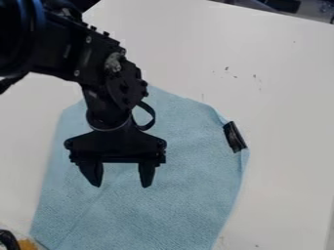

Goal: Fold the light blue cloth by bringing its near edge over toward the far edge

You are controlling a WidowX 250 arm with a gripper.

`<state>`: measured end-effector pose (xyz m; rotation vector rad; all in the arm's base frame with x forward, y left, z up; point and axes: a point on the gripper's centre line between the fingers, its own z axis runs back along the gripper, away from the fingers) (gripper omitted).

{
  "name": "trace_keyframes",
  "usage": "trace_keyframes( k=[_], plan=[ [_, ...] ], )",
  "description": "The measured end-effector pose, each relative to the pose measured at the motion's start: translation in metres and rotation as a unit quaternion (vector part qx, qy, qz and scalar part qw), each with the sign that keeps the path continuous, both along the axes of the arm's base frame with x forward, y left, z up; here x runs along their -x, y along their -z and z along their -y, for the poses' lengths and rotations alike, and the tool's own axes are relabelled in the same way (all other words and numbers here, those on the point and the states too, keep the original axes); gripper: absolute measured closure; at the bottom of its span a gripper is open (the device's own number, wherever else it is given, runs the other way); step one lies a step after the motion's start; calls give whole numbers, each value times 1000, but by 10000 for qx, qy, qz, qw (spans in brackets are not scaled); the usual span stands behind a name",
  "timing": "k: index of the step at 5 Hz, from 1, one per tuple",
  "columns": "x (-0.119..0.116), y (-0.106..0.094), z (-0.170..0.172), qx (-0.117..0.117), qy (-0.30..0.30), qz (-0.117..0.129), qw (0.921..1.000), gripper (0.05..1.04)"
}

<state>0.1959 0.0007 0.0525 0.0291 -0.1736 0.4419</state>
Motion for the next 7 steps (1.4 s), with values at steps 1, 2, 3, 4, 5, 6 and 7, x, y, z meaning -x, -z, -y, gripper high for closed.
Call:
trace_keyframes(
  k=[1, 2, 3, 4, 5, 6, 7],
  plan=[
    [3, 3, 0, -6, -28, -95, 10000, 84],
    [17, -2, 18, -131, -9, -360, 9993, 84],
    [29, -14, 35, -146, -186, -318, 9992, 84],
    [53, -8, 57, 79, -233, -363, 9990, 84],
    [60, 14, 69, 573, -471, -422, 9964, 84],
    [54, 32, 73, 993, -366, -491, 9932, 84],
    [45, 47, 75, 1315, -374, -529, 9892, 84]
  ],
)
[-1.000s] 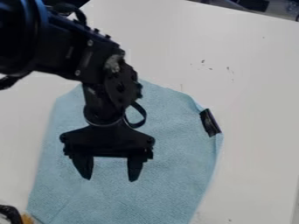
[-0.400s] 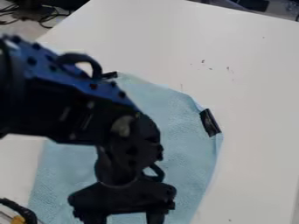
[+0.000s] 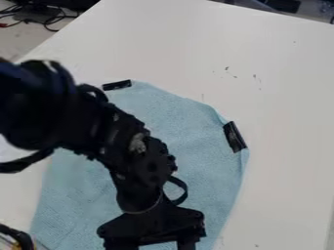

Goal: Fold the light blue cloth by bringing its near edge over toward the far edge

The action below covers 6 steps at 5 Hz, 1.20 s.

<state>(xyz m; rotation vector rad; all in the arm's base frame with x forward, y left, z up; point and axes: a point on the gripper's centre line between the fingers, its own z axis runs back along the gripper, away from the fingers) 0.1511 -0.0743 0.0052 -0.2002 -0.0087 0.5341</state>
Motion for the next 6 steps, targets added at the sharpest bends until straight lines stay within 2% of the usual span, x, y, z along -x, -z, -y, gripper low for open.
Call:
trace_keyframes(
  k=[1, 2, 4, 5, 6],
  plan=[
    [-6, 3, 0, 269, -175, -83, 9994, 83],
    [-13, 4, 4, 402, -121, -74, 9991, 125],
    [-16, 6, 1, 272, 54, -77, 9996, 672],
    [-20, 6, -1, 142, 143, -40, 9998, 889],
    [-21, 6, -3, 13, 272, -9, 9996, 1010]
  ],
)
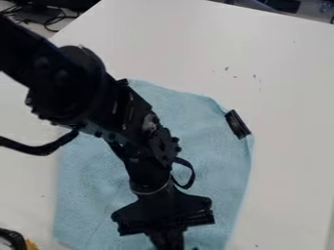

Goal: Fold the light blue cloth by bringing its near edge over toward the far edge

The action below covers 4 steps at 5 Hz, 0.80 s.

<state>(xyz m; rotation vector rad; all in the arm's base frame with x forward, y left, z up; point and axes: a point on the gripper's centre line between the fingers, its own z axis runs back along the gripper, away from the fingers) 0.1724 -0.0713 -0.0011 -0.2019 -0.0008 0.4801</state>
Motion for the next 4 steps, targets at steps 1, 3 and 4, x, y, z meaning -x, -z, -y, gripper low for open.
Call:
trace_keyframes(
  k=[1, 3, 4],
  plan=[
    [-1, -1, -2, -124, 64, 58, 9999, 1009],
    [14, -33, 6, -1178, -550, 464, 9904, 600],
    [13, -22, 7, -1273, -724, 780, 9861, 302]
  ],
)
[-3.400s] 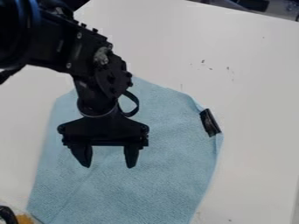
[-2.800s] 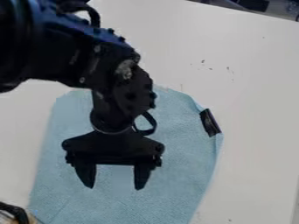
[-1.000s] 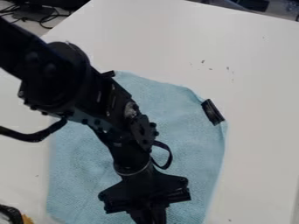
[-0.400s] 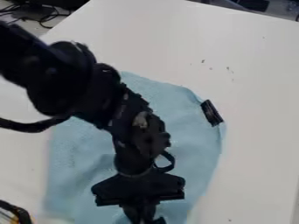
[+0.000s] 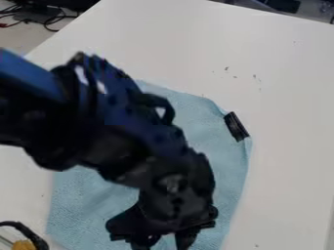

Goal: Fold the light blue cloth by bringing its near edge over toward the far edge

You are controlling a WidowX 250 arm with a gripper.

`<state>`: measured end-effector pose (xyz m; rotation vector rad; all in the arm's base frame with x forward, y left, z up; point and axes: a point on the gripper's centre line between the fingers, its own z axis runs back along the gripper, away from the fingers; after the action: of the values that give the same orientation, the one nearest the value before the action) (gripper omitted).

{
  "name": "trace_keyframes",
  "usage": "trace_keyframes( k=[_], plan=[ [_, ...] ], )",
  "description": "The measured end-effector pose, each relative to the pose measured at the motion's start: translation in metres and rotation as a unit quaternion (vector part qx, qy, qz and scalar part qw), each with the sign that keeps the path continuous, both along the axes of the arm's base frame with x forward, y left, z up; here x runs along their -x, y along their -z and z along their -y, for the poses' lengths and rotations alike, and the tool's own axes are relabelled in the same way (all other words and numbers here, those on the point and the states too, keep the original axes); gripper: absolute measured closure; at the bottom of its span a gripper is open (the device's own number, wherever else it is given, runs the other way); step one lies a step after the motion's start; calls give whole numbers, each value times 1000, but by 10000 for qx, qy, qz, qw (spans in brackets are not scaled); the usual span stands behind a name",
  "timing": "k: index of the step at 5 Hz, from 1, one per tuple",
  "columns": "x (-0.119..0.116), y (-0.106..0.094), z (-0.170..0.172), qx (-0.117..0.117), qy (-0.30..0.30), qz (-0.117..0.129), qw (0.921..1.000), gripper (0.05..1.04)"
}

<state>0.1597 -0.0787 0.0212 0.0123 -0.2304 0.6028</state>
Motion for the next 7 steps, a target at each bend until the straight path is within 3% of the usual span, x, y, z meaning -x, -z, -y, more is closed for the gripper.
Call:
trace_keyframes(
  k=[1, 2, 3, 4, 5, 6, 7],
  plan=[
    [-1, 18, -1, 184, -18, 81, 9998, 86],
    [-6, 23, -3, 292, -52, 171, 9994, 80],
    [-9, 25, -6, 494, -182, 89, 9986, 124],
    [-9, 25, -6, 658, -235, -48, 9975, 268],
    [-9, 25, -8, 658, -229, -65, 9975, 408],
    [-14, 23, -8, 567, -7, 34, 9984, 549],
    [-23, 19, -11, 275, 211, -58, 9994, 758]
  ],
)
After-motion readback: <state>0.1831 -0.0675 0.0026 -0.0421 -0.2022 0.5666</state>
